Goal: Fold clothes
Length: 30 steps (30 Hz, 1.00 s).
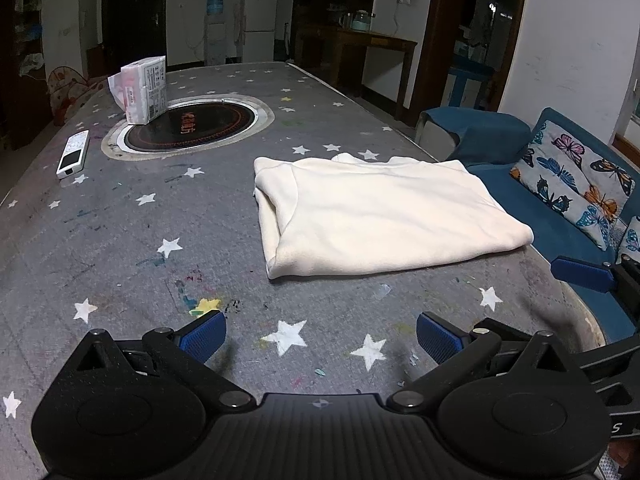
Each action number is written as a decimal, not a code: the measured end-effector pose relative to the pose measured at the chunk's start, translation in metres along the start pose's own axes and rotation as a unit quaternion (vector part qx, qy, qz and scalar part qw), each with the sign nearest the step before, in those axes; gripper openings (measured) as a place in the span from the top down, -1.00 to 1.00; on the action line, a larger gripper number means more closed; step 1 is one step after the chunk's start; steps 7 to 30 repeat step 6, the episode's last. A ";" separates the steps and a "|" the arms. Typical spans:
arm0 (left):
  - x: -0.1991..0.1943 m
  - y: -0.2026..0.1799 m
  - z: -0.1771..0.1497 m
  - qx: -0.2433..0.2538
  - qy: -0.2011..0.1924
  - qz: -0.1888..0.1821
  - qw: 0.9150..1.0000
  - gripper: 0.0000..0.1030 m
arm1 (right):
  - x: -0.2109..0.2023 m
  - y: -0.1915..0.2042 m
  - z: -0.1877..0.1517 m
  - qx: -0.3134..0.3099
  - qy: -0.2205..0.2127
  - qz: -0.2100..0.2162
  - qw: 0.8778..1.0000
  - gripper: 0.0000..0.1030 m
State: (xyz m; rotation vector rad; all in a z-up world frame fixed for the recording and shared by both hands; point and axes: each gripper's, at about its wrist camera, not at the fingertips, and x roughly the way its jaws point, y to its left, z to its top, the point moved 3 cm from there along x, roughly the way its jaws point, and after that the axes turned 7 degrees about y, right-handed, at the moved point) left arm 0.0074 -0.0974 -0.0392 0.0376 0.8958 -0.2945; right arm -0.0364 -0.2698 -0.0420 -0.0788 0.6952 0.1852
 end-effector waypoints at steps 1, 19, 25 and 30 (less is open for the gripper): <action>0.000 0.000 0.000 0.000 0.000 0.000 1.000 -1.00 | 0.000 0.000 0.000 -0.001 0.000 0.000 1.000 -0.99; -0.002 0.000 0.001 0.000 -0.002 0.001 1.000 -1.00 | -0.002 0.000 0.000 0.000 -0.001 0.001 1.000 -0.99; -0.002 0.000 0.001 0.000 -0.002 0.001 1.000 -1.00 | -0.002 0.000 0.000 0.000 -0.001 0.001 1.000 -0.99; -0.002 0.000 0.001 0.000 -0.002 0.001 1.000 -1.00 | -0.002 0.000 0.000 0.000 -0.001 0.001 1.000 -0.99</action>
